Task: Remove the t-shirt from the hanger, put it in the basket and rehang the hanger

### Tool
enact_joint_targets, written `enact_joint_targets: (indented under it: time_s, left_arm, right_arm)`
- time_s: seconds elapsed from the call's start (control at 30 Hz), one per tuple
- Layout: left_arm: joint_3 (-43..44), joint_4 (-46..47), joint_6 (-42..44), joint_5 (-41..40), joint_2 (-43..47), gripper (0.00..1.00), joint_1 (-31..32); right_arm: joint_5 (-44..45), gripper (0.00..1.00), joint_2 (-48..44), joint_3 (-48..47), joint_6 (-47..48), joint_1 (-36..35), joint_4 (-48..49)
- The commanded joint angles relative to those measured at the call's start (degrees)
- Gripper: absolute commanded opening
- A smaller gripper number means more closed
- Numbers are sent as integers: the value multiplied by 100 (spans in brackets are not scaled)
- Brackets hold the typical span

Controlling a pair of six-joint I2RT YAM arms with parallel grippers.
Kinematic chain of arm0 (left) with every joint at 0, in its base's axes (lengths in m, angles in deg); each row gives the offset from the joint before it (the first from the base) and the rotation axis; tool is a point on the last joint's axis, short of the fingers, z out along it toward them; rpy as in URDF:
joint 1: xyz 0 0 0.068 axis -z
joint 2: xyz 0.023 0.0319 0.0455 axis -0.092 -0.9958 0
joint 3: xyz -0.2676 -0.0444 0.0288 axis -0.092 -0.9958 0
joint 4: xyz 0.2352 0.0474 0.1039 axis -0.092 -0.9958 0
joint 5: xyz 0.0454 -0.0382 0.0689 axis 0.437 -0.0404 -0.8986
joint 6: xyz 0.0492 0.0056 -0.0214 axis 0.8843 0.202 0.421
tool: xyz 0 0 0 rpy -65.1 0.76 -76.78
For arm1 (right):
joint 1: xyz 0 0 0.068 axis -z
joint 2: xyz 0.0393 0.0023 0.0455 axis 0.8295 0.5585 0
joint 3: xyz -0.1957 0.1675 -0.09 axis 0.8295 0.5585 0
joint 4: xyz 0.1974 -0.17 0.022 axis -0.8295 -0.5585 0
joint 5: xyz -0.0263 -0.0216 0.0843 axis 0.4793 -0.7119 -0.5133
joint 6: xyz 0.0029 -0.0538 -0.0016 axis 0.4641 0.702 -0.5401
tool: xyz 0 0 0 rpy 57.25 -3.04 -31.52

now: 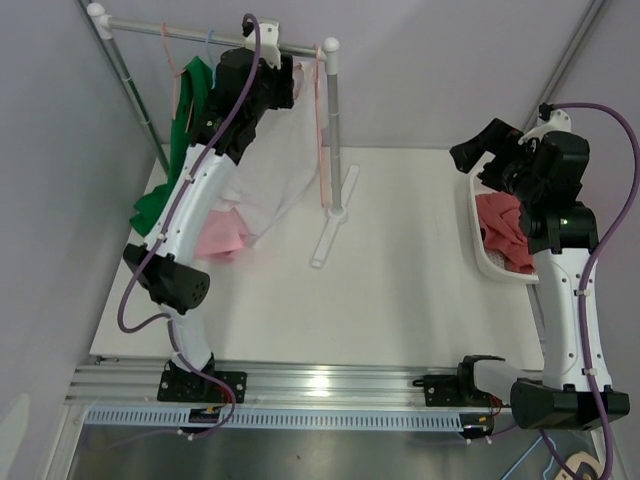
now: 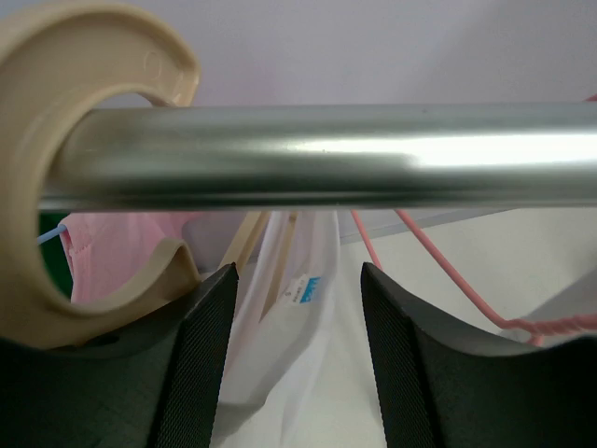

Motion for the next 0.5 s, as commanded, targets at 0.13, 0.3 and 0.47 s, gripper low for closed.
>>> enact_joint_targets:
  time_s: [0.13, 0.3, 0.47]
  left_arm:
    - [399, 334, 260, -408, -82, 59, -141]
    - [144, 37, 128, 197, 286, 61, -149]
    - [-242, -387, -873, 182, 918, 61, -106]
  right_arm:
    - [10, 99, 91, -363, 67, 12, 82]
    - [-34, 100, 126, -354, 6, 4, 152]
    - [-139, 99, 144, -363, -21, -5, 161]
